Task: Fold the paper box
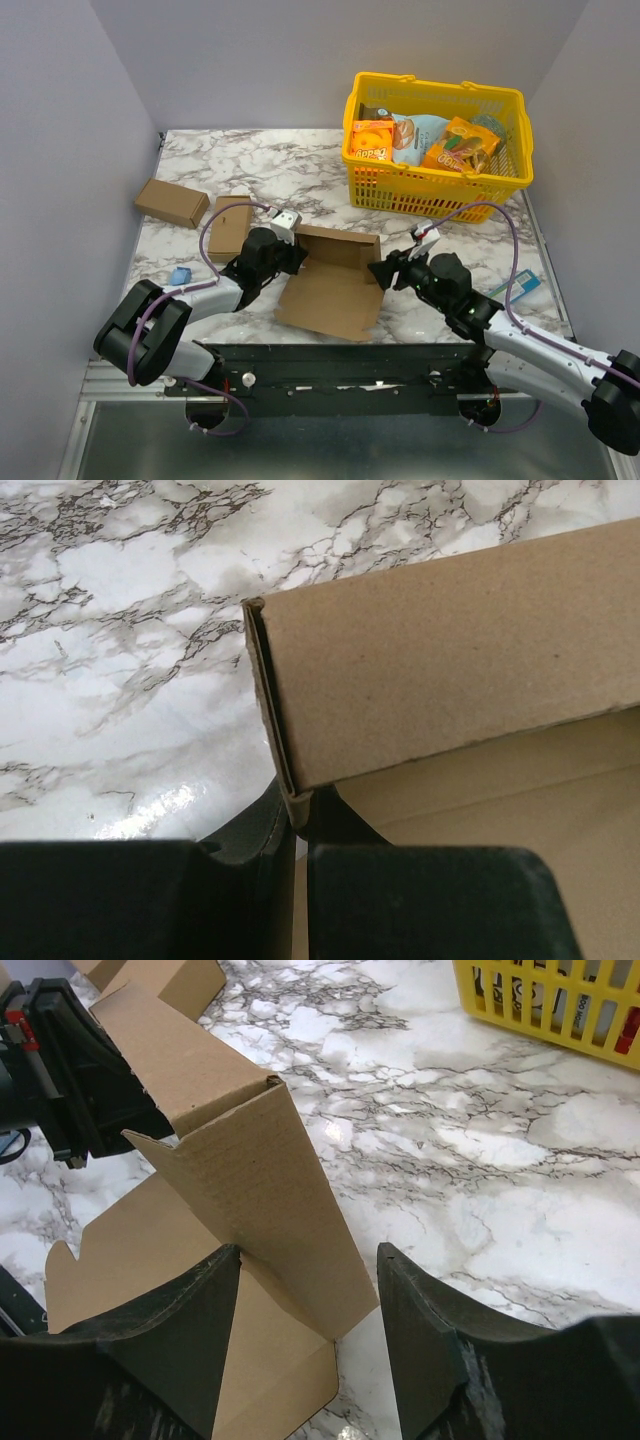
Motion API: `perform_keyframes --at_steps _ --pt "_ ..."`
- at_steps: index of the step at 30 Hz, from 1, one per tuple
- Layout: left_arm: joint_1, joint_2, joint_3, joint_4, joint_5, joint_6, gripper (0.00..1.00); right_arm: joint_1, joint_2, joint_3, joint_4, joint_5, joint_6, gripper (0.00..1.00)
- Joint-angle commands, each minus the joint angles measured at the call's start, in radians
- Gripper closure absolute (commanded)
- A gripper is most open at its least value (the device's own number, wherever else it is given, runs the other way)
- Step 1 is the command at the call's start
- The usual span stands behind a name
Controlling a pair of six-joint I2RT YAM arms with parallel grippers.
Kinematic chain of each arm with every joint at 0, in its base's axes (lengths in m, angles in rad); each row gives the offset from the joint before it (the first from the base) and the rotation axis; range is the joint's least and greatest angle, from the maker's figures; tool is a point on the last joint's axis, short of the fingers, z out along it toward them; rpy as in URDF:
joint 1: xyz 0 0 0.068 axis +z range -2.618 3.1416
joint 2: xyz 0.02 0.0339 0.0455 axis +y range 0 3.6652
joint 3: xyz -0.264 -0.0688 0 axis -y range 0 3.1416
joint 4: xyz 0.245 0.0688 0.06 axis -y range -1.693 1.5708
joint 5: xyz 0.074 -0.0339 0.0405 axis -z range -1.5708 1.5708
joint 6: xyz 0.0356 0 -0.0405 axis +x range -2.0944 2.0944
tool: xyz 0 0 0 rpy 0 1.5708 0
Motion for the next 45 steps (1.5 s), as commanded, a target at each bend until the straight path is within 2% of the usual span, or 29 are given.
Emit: perform_keyframes --at_steps 1,7,15,19,38,40,42,45 --pt "-0.015 -0.028 -0.006 0.015 0.027 0.002 1.0 0.008 0.022 -0.006 0.077 0.054 -0.031 0.33" --pt "-0.022 -0.03 -0.005 0.01 0.021 0.008 1.0 0.011 0.042 -0.009 0.092 0.079 -0.034 0.3" --pt "-0.042 -0.037 -0.008 0.01 -0.007 0.016 1.0 0.018 0.079 0.011 0.082 0.203 -0.015 0.31" --pt "-0.059 -0.037 -0.005 0.009 -0.024 0.021 1.0 0.018 0.102 0.024 0.072 0.268 0.008 0.37" --pt "-0.114 -0.047 -0.002 0.006 -0.1 0.025 1.0 0.019 0.223 0.074 0.04 0.467 0.104 0.54" --pt "-0.12 -0.047 -0.002 0.007 -0.102 0.025 1.0 0.018 0.231 0.074 0.039 0.484 0.108 0.57" --pt "-0.127 -0.048 0.0 0.007 -0.105 0.022 1.0 0.019 0.248 0.077 0.04 0.499 0.108 0.64" --pt "-0.136 -0.045 0.001 0.01 -0.108 0.018 1.0 0.019 0.271 0.082 0.054 0.515 0.11 0.66"
